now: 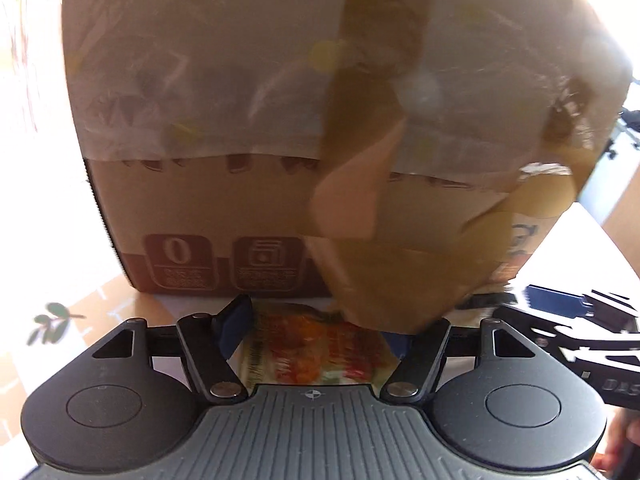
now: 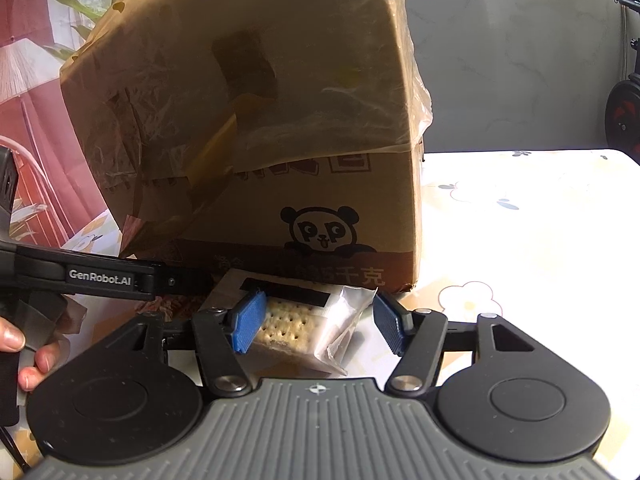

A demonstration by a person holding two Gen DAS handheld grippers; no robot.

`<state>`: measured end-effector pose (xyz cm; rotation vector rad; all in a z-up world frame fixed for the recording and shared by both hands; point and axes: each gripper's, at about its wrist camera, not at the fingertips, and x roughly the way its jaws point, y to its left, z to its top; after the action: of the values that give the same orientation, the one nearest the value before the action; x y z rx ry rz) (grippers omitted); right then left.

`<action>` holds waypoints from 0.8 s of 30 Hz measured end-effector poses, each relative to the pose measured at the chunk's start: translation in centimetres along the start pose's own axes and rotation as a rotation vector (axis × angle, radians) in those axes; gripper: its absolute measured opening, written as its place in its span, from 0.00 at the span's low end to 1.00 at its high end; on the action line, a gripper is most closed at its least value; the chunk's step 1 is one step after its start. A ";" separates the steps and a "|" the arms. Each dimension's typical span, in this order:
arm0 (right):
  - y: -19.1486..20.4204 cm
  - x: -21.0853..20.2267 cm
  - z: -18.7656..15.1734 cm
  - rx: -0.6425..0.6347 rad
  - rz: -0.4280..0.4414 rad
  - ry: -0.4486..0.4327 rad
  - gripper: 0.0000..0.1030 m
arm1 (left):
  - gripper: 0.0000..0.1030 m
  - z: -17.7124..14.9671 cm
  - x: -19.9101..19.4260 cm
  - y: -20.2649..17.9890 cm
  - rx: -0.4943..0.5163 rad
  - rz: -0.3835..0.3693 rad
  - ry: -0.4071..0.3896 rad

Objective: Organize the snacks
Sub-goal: 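Position the left tool at the gold pouch while the right tool reaches the cracker packet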

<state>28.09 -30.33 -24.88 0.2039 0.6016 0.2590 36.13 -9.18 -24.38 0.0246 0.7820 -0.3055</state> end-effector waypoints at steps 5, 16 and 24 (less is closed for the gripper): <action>-1.0 0.0 0.0 0.033 0.023 0.006 0.63 | 0.68 -0.9 -0.6 -0.6 0.055 0.024 0.001; -2.7 -0.2 0.2 0.069 0.045 0.015 0.63 | 0.69 -3.3 -4.0 0.5 0.022 0.072 -0.002; -2.3 -0.1 0.3 0.066 0.043 0.016 0.63 | 0.68 -4.6 -5.3 3.0 -0.022 0.078 -0.008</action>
<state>28.58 -32.54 -25.17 0.2786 0.6230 0.2828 30.28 -4.34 -24.26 0.0327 0.7747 -0.2231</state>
